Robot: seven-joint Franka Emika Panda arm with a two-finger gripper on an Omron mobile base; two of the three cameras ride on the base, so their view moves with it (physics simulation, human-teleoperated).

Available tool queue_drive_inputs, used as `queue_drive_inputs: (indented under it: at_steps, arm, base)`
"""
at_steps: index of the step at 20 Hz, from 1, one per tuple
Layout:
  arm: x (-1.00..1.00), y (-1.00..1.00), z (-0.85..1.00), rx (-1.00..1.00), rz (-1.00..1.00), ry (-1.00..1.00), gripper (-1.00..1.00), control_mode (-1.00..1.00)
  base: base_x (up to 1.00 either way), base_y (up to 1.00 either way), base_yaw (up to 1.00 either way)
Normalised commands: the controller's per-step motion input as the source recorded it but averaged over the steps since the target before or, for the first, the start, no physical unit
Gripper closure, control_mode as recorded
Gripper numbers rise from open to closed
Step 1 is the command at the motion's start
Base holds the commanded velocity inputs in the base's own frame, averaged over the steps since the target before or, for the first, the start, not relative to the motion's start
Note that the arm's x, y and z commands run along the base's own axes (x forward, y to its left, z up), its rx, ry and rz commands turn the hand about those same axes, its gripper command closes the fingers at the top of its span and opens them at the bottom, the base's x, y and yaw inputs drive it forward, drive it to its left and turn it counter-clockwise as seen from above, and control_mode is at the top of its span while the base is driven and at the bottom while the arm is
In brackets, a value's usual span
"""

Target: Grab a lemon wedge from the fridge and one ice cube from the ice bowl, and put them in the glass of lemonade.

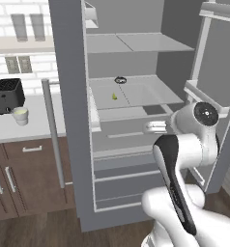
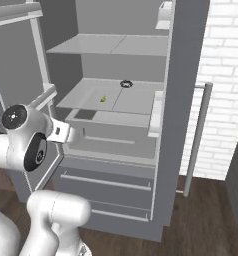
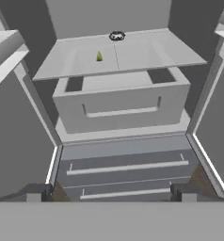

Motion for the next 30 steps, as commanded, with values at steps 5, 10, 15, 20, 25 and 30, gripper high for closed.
queue_drive_inputs:
  at_steps: [5, 10, 15, 20, 25, 30]
  arm:
    - [-0.53, 0.04, 0.09, 0.14, 0.11, -0.01, -1.00, -1.00]
    - [-0.06, 0.00, -0.20, -0.13, 0.09, -0.01, -1.00, -1.00]
    - [0.01, 0.00, -0.21, -0.06, 0.00, 0.00, -1.00, -1.00]
    - [0.04, 0.00, -0.08, 0.00, 0.00, 0.00, -1.00, -1.00]
    - [0.02, 0.00, -0.06, 0.00, 0.00, 0.00, -1.00, -1.00]
    - [0.00, 0.00, 0.00, 0.00, 0.00, 0.00, -1.00, 1.00]
  base:
    - [0.00, 0.00, 0.00]
    - [0.00, 0.00, 0.00]
    - [0.00, 0.00, 0.00]
    - [0.00, 0.00, 0.00]
    - [0.00, 0.00, 0.00]
    - [0.56, -0.09, 0.00]
